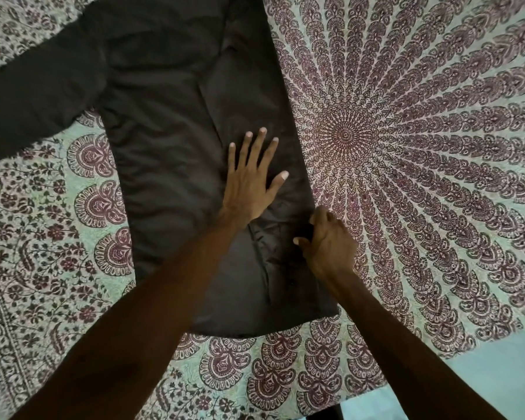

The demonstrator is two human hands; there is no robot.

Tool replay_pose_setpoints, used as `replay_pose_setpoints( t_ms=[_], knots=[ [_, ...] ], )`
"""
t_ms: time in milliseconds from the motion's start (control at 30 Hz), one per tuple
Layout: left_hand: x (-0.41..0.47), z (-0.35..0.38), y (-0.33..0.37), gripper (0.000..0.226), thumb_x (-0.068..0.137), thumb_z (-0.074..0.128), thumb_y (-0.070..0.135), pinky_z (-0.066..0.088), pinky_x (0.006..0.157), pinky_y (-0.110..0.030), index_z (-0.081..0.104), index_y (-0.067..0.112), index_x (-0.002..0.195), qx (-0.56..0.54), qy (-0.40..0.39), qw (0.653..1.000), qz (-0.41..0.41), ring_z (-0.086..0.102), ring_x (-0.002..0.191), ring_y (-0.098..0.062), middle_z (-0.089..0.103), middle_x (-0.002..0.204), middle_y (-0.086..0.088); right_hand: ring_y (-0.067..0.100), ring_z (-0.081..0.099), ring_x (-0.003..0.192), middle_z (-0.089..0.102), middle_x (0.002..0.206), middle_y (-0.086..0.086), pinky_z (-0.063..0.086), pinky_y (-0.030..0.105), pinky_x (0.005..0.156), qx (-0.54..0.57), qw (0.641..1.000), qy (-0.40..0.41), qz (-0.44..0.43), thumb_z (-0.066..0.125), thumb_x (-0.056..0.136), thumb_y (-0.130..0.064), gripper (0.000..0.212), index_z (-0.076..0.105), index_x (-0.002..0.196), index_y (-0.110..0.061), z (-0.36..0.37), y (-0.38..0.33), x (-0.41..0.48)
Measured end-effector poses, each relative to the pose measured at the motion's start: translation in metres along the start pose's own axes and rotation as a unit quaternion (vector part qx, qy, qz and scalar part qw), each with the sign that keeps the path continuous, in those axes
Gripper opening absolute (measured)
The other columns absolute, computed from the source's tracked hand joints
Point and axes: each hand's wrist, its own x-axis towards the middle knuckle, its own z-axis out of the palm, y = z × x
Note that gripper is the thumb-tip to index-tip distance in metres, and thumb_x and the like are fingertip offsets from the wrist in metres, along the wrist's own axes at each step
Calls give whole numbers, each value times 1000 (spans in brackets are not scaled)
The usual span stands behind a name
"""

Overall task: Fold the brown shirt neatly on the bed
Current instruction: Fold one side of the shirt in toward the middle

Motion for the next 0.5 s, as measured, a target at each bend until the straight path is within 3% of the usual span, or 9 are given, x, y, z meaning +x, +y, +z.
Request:
replay_pose_setpoints(
  t_ms=[133, 233, 300, 400, 500],
  knots=[
    [10, -7, -27, 66, 97, 30, 54, 12, 120, -49, 17, 25, 154, 24, 5, 999, -35, 8, 150, -24, 10, 163, -2, 27, 57, 107, 52, 119, 3, 48, 36, 81, 24, 989, -96, -113, 80, 73, -37, 55, 48, 116, -23, 3, -27, 19],
    [19, -9, -50, 65, 97, 34, 53, 18, 119, -49, 22, 22, 152, 5, -37, 999, -36, 17, 149, -24, 18, 161, -1, 30, 57, 109, 49, 124, 3, 49, 37, 85, -47, 979, -152, -124, 85, 66, -35, 66, 46, 118, -24, 5, -35, 29],
    [28, -17, -59, 64, 96, 38, 50, 21, 117, -49, 26, 21, 151, 14, -11, 999, -37, 20, 147, -24, 22, 160, -1, 32, 59, 109, 51, 126, 5, 50, 38, 87, -79, 972, -187, -117, 83, 68, -37, 67, 45, 121, -24, 1, -38, 36],
    [54, -36, -75, 72, 92, 38, 56, 13, 120, -50, 19, 22, 153, 36, 30, 996, -71, 11, 150, -24, 14, 162, -1, 31, 65, 102, 65, 115, 7, 51, 35, 83, -86, 973, -163, -139, 75, 76, -42, 49, 54, 116, -22, -18, -59, 62],
    [84, -43, -98, 81, 91, 37, 65, 6, 120, -52, 8, 24, 155, 7, -74, 993, -91, 2, 151, -25, 1, 163, 0, 32, 62, 105, 59, 122, 5, 50, 37, 83, -34, 976, -127, -171, 77, 73, -41, 57, 49, 120, -25, -31, -89, 100]
  ],
)
